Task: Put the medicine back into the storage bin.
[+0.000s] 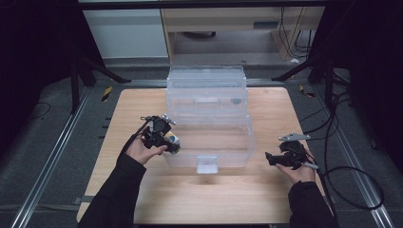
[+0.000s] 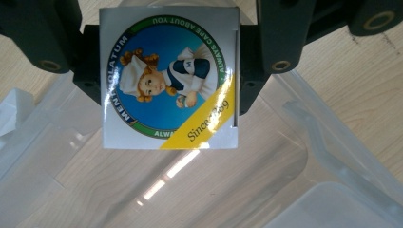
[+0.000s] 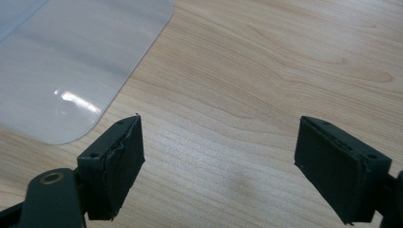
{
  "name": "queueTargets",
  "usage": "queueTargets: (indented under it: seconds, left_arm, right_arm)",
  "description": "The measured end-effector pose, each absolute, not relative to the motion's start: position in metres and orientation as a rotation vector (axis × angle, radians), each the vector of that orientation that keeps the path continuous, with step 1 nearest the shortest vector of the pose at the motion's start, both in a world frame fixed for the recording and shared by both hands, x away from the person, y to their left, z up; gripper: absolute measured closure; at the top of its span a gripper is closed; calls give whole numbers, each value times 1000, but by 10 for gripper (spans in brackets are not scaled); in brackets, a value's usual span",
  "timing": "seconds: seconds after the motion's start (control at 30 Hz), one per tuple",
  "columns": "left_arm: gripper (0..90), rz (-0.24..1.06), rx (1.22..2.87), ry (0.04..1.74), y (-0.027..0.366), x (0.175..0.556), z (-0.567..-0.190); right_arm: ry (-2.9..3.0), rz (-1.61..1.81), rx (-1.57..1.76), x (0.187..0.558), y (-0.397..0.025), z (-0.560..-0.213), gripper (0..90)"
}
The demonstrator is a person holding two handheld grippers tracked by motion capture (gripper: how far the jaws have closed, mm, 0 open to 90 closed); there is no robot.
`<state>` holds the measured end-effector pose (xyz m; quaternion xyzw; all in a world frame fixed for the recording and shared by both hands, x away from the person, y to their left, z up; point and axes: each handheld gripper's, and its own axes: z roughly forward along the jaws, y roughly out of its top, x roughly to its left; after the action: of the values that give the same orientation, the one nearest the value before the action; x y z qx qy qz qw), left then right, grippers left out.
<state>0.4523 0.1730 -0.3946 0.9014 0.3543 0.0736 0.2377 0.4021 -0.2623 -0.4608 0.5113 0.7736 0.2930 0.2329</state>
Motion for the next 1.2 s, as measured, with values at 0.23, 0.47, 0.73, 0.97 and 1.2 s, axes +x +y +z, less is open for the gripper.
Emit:
queueTargets:
  seconds: [0.23,0.47,0.73,0.97,1.2]
  left_arm:
    - [437,164,2466,978,174,452,-406]
    - [424,183,2469,978,173,452,-407]
    - [395,195,2445,964,175,450,-403]
    - [380,249,2374,928,185,441,-388]
    - [371,274,2321,855,194,428,-372]
  right_arm:
    - [2130,801,1407,402,-262,-461,168]
    - [2136,802,1400,402,-262,-461,166]
    - [2136,799,1397,403,-261,-462,166]
    - [2129,805,1399,402,-262,-460,166]
    - [2125,810,1402,402,-263,-459,167]
